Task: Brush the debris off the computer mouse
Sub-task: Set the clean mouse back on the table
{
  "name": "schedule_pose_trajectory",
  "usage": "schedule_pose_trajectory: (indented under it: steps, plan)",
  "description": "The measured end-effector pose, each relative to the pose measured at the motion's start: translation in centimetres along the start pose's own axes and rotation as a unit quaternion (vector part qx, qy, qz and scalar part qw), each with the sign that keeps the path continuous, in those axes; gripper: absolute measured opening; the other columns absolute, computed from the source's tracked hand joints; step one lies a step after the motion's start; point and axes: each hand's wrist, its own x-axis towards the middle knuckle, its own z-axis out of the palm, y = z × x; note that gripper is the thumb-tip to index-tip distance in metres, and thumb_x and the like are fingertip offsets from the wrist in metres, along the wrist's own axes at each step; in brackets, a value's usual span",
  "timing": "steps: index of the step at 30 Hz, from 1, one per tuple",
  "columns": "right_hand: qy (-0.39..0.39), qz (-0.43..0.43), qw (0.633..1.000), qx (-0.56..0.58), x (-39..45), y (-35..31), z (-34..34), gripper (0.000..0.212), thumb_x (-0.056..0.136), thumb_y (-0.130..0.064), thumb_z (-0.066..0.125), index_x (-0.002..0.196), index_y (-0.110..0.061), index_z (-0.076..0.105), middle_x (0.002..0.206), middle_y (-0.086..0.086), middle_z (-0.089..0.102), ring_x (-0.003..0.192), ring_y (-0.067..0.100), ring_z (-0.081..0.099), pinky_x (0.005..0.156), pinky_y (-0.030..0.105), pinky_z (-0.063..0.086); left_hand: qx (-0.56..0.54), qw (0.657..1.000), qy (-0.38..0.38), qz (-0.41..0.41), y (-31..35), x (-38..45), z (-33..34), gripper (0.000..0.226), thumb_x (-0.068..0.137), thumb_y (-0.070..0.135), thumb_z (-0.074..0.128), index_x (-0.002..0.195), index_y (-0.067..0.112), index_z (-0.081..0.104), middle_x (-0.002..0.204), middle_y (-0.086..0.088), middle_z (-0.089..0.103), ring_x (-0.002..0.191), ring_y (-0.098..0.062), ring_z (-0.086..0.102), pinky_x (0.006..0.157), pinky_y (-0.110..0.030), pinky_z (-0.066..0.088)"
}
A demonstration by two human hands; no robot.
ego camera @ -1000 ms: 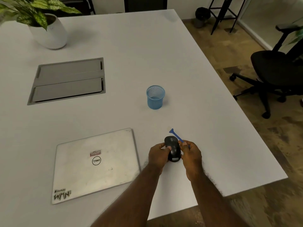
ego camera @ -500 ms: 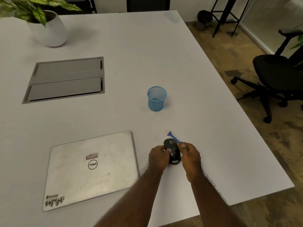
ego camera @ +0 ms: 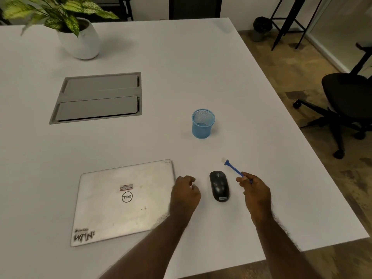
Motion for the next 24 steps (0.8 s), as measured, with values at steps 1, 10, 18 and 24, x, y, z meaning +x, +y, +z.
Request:
schedule_pose_trajectory:
  steps: [1, 10, 18, 24]
  plan:
    - [-0.002, -0.012, 1.0, -0.002, 0.0, -0.6, -0.1, 0.014, 0.097, -0.015, 0.059, 0.1, -0.026, 0.067, 0.103, 0.009, 0.076, 0.097, 0.023, 0.068, 0.091, 0.042, 0.051, 0.028, 0.999, 0.014, 0.024, -0.4, -0.1, -0.8, 0.03, 0.088, 0.015, 0.052, 0.115, 0.018, 0.064, 0.115, -0.001, 0.06, 0.106, -0.016, 0.058, 0.09, -0.023, 0.044]
    - [0.037, -0.125, 0.986, -0.104, 2.2, -8.4, 2.4, 0.009, 0.089, -0.023, 0.069, 0.094, -0.016, 0.072, 0.085, -0.004, 0.073, 0.08, 0.018, 0.068, 0.07, 0.028, 0.054, 0.308, 0.943, 0.067, 0.106, -5.5, 1.8, -8.0, 0.056, 0.084, 0.028, 0.048, 0.138, 0.014, 0.05, 0.151, -0.013, 0.04, 0.139, -0.033, 0.037, 0.107, -0.053, 0.034]
    - [0.032, -0.188, 0.966, -0.173, 5.4, -14.7, 7.6, 0.026, 0.096, -0.022, 0.057, 0.114, -0.014, 0.074, 0.107, 0.007, 0.076, 0.097, 0.027, 0.069, 0.087, 0.037, 0.055, 0.39, 0.917, 0.023, 0.084, -10.6, 4.6, -11.5, 0.065, 0.09, 0.047, 0.029, 0.149, 0.019, 0.033, 0.158, -0.016, 0.025, 0.143, -0.041, 0.026, 0.103, -0.07, 0.025]
    - [0.005, -0.2, 0.931, -0.304, 7.7, -15.6, 11.1, 0.03, 0.099, -0.024, 0.055, 0.124, -0.017, 0.07, 0.124, 0.008, 0.071, 0.11, 0.03, 0.065, 0.093, 0.039, 0.052, 0.385, 0.92, 0.002, 0.079, -12.8, 6.1, -12.2, 0.068, 0.094, 0.054, 0.007, 0.15, 0.022, 0.027, 0.16, -0.011, 0.019, 0.146, -0.037, 0.022, 0.104, -0.07, 0.024]
